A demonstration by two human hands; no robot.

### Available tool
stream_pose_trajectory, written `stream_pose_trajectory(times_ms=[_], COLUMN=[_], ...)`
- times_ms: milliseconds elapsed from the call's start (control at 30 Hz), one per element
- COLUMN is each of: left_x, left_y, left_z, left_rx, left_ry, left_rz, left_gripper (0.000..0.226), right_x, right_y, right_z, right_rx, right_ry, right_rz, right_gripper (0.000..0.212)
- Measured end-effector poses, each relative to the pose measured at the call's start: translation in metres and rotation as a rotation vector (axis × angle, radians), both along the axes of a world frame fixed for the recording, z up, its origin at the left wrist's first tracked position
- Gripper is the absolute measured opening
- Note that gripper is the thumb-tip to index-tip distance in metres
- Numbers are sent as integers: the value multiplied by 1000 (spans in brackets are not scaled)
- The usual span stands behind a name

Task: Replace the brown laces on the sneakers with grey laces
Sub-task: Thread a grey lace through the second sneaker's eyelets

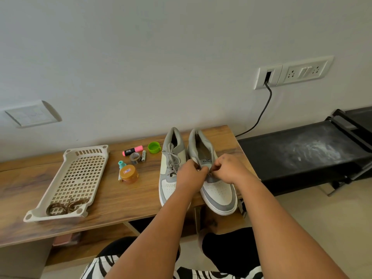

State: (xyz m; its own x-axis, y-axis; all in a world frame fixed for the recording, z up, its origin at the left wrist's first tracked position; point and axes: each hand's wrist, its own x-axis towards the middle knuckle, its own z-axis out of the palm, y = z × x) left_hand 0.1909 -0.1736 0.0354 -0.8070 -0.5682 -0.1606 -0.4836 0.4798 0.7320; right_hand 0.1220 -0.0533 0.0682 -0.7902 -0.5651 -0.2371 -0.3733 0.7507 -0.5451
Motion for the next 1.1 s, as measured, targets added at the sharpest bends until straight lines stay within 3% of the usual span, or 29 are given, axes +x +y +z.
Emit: stream_pose_trajectory(times_ms=[167, 300, 600, 700, 800, 1100], left_x=[8, 15, 27, 29, 29, 24], left_y=[-4, -2, 16, 22, 26, 24], left_z=[-9, -14, -23, -23, -21, -22], left_rx=[207, 362, 318, 327, 336, 283], left_ry=[77, 110, 182, 192, 196, 178], left_rz=[80, 164, 161, 212, 263, 265], left_gripper=[24, 8, 15, 12, 10, 12], right_x=[-6, -6, -5, -5, -4, -7], right_y=[4, 3, -3, -3, -5, -1], right_z=[-13, -21, -23, -25, -25, -26], right_rx=[-94, -199, -163, -132, -99, -104], right_ry=[-199, -368, -405, -294, -173, -215], right_rz=[-47, -139, -157, -148, -152, -92], right_gripper=[5, 7, 14, 10, 21, 27])
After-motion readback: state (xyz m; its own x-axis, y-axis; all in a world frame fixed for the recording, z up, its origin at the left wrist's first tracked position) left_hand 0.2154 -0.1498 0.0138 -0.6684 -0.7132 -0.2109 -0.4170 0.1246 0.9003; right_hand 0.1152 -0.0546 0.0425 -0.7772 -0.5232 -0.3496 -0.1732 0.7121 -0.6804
